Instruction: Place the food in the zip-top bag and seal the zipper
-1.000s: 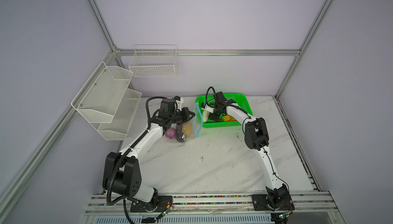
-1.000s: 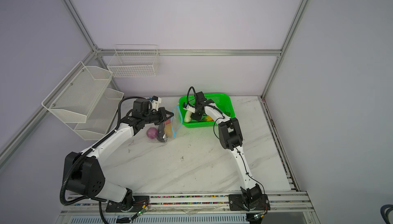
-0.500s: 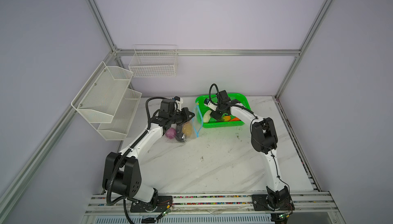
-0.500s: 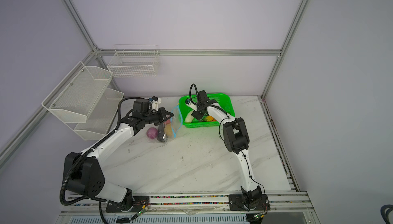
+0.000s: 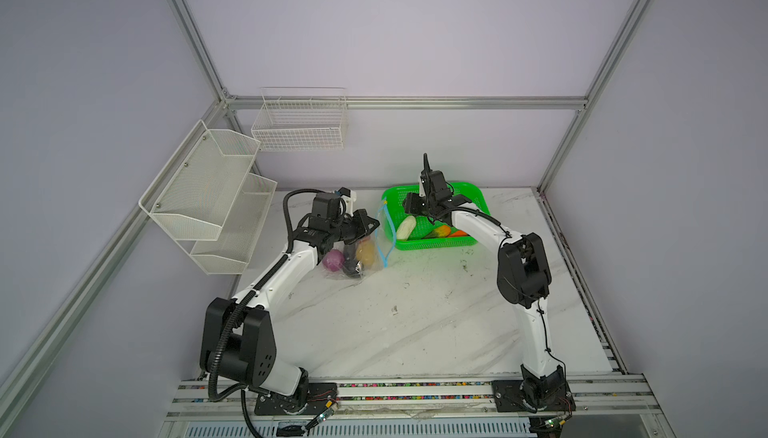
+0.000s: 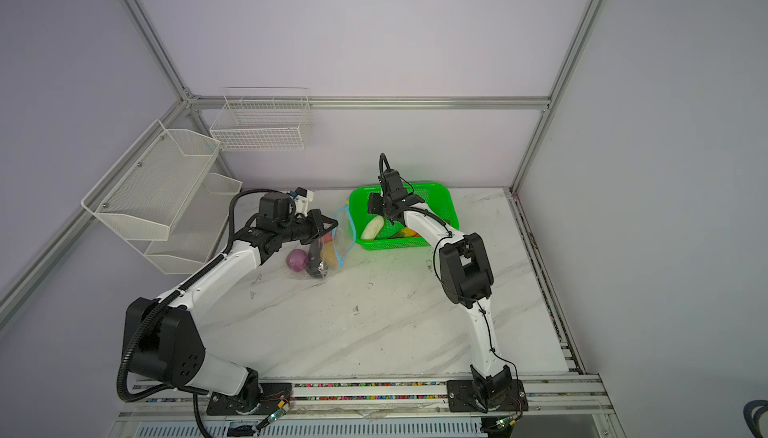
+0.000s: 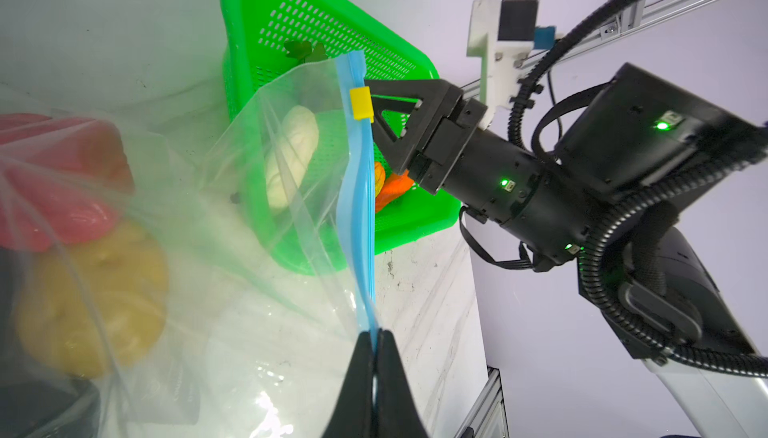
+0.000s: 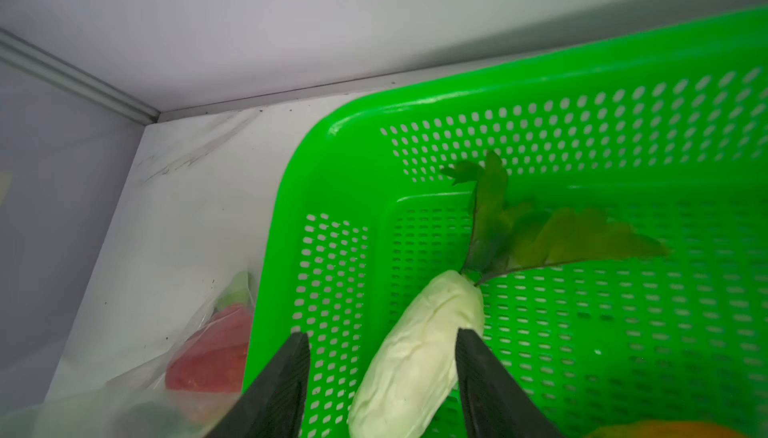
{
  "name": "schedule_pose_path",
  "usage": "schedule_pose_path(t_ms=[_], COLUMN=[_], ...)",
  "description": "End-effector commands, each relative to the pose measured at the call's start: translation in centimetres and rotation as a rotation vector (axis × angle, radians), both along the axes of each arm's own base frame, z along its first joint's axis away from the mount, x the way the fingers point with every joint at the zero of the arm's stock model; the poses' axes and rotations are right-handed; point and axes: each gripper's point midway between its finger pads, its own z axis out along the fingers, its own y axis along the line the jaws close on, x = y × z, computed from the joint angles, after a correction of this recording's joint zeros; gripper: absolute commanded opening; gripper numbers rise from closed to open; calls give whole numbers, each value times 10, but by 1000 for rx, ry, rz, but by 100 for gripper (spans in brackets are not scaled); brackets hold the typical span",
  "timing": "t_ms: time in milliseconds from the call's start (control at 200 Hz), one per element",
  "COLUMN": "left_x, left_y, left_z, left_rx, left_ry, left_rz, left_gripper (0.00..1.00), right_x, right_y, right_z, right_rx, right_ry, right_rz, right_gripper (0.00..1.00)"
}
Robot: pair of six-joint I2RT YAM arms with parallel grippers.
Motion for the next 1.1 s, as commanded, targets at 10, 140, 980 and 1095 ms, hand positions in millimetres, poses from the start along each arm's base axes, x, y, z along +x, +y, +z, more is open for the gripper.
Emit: schedule_pose_path(t_ms=[10,140,980,1095], left_x=[-1,-3,-6,-7], left_y=[3,5,10,11], left_z=[21,20,18,17], left_rx=[-29,-31,-39,-36], left_ry=[-64,-63,-63,-61], left_rz=[-3,-2,4,6], left_gripper=[0,0,0,0], right_x=[-8,-14,8,11], right_y=[-9,-3,10,6], right_z=[-21,-37,-90,-93], right_rx=[30,72,158,146], right_ry=[113,174,288,283], right_rz=[-141,-141,-164,-172], right_gripper=[57,59,67,66])
